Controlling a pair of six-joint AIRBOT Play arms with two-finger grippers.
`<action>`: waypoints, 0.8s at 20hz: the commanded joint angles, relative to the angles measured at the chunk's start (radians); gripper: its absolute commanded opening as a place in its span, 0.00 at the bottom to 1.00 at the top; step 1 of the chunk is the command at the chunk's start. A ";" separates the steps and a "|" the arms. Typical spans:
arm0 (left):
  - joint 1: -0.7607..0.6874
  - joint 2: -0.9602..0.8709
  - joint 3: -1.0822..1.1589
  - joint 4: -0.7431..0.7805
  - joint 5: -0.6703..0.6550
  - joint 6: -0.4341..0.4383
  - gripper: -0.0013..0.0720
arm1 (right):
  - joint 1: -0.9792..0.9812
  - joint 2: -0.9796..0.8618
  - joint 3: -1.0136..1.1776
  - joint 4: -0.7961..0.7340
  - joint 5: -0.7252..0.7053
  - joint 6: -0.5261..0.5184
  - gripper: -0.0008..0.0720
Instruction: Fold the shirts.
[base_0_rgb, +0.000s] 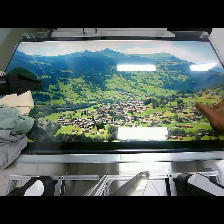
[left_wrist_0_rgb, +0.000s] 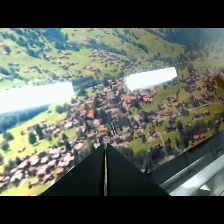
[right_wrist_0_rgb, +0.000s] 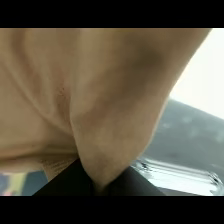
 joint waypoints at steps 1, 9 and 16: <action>0.001 0.000 0.000 0.000 -0.006 0.000 0.04 | -0.240 0.104 -0.269 -0.050 -0.137 -0.047 0.05; 0.001 0.000 0.000 0.000 -0.005 0.000 0.04 | -0.360 0.101 -0.312 -0.050 -0.138 -0.140 0.97; 0.001 0.000 0.000 -0.051 -0.004 0.000 0.04 | -0.284 0.169 -0.237 0.142 -0.062 -0.171 0.66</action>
